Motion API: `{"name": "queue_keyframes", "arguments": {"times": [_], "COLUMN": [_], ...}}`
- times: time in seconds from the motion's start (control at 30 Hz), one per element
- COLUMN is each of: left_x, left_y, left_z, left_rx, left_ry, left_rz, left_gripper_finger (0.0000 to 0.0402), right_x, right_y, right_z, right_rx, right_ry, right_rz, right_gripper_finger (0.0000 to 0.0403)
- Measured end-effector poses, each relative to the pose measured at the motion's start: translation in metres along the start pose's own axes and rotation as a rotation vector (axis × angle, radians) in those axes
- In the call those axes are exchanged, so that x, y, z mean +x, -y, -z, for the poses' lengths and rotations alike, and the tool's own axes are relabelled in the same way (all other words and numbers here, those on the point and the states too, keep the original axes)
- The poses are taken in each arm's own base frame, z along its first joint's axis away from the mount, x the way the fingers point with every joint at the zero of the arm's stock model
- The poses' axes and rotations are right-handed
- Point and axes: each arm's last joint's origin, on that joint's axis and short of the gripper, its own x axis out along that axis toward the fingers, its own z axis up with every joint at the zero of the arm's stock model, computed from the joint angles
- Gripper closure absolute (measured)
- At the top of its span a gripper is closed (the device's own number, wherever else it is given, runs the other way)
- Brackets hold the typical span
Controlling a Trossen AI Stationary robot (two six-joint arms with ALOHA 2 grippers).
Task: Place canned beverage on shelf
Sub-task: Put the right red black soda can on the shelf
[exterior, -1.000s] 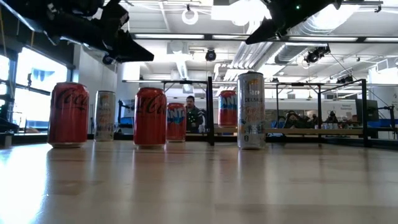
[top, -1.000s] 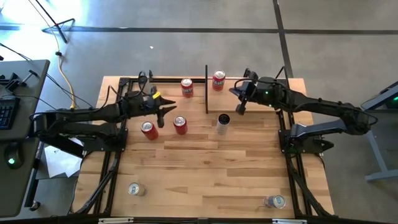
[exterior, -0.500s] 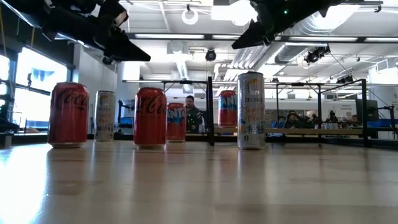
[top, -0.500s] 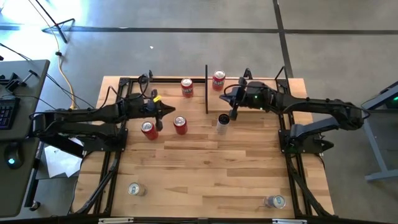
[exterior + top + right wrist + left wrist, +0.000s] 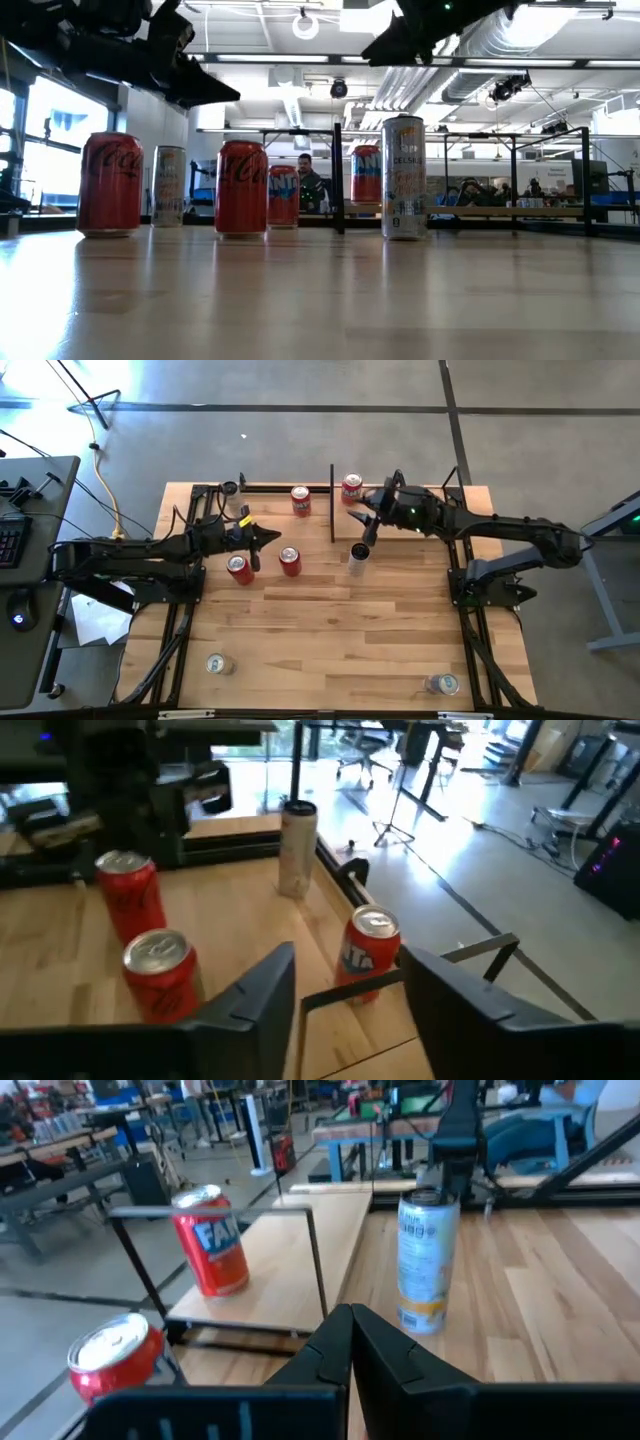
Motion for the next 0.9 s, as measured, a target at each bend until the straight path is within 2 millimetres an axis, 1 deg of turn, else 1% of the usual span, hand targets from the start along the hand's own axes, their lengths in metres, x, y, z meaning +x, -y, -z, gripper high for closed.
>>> {"name": "queue_keyframes", "arguments": {"times": [0.13,0.2,0.27,0.33,0.43,0.53,0.7,0.8,0.9], "left_x": [-0.001,-0.001,-0.002,-0.004,-0.004,-0.004,-0.004,-0.004,-0.004], "left_y": [0.0,0.0,0.001,0.001,0.002,0.002,0.002,0.002,0.002], "left_z": [0.006,0.009,0.012,0.016,0.02,0.02,0.02,0.02,0.02], "left_rx": [-0.008,-0.008,-0.008,-0.008,-0.008,-0.011,-0.016,-0.019,-0.034], "left_ry": [-0.01,-0.018,-0.013,-0.012,-0.029,-0.028,-0.029,-0.029,-0.027], "left_rz": [-0.004,-0.003,-0.004,-0.005,-0.006,-0.006,-0.006,-0.006,-0.006], "left_gripper_finger": [0.0401,0.0401,0.0401,0.0401,0.0401,0.0401,0.0401,0.0401,0.0401], "right_x": [0.02,0.032,0.044,0.056,0.072,0.088,0.115,0.13,0.143], "right_y": [0.006,0.007,0.004,-0.006,-0.029,-0.053,-0.087,-0.099,-0.104], "right_z": [-0.019,-0.028,-0.036,-0.042,-0.045,-0.04,-0.02,-0.007,0.001], "right_rx": [-0.014,-0.017,-0.017,-0.025,-0.053,-0.066,-0.065,-0.053,-0.026], "right_ry": [-0.105,-0.156,-0.199,-0.227,-0.245,-0.26,-0.281,-0.286,-0.266], "right_rz": [0.011,-0.013,-0.06,-0.116,-0.187,-0.239,-0.307,-0.319,-0.317], "right_gripper_finger": [0.0188,0.0175,0.0166,0.0159,0.0152,0.014,0.0111,0.0098,0.0094]}}
